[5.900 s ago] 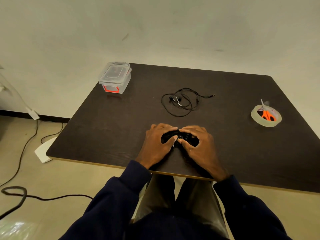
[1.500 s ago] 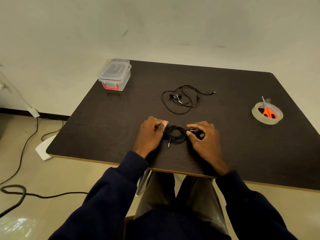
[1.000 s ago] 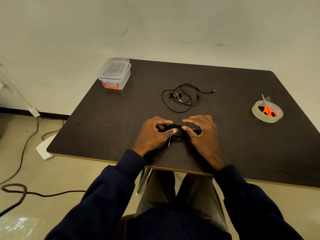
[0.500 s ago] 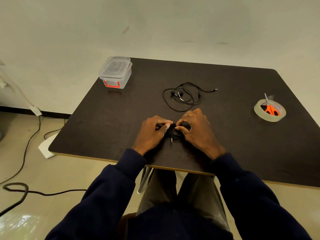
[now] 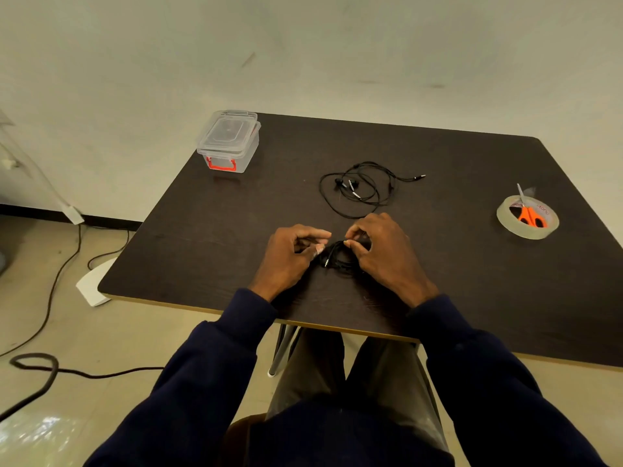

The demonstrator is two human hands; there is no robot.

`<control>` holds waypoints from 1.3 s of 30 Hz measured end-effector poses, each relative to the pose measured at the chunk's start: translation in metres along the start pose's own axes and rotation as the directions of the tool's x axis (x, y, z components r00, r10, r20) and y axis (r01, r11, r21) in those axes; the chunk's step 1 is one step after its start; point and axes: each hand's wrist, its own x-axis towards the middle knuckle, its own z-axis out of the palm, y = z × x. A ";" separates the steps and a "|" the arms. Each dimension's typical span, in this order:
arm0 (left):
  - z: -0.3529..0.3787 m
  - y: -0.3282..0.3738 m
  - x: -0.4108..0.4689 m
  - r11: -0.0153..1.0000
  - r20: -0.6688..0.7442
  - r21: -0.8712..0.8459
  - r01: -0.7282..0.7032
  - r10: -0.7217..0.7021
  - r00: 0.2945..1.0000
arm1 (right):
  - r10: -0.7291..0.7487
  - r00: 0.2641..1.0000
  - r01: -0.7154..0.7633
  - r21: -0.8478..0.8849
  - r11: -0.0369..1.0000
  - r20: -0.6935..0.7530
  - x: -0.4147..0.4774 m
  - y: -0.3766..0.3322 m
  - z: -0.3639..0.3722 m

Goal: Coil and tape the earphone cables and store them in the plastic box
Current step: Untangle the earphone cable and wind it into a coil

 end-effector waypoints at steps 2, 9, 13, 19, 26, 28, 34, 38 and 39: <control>0.001 0.001 -0.004 1.000 -0.021 -0.007 0.001 -0.001 1.000 | 0.005 1.000 -0.005 0.022 1.000 -0.008 0.000 0.000 0.001; 0.007 0.004 -0.015 0.995 -0.105 0.054 0.082 -0.076 0.992 | 0.044 0.999 -0.047 0.140 0.989 0.029 0.001 0.000 -0.010; 0.012 0.009 -0.017 0.988 -0.110 0.066 0.140 -0.132 0.985 | -0.036 0.986 0.019 0.108 0.994 0.163 0.006 -0.002 -0.015; 0.016 0.021 -0.014 0.984 -0.186 0.079 0.158 -0.141 0.972 | -0.087 0.967 0.089 0.000 0.996 0.238 0.019 -0.011 -0.013; 0.021 0.025 -0.012 0.984 -0.177 0.117 0.135 -0.113 0.978 | -0.069 0.986 0.080 -0.066 0.995 0.155 0.017 -0.013 -0.003; 0.021 0.025 -0.012 0.982 -0.142 0.123 0.140 -0.122 0.982 | -0.059 0.986 0.069 -0.057 0.996 0.157 0.017 -0.009 -0.004; 0.032 0.022 -0.007 0.930 -0.108 0.353 0.103 -0.069 0.992 | -0.034 0.985 0.036 -0.007 0.999 0.168 0.018 -0.003 -0.011; 0.033 0.024 -0.001 0.919 -0.125 0.385 0.089 -0.043 0.991 | -0.014 0.982 0.015 -0.001 1.000 0.186 0.018 -0.004 -0.014; 0.033 0.024 0.000 0.915 -0.113 0.397 0.078 -0.036 0.993 | -0.010 0.982 0.010 -0.001 1.000 0.186 0.018 -0.004 -0.014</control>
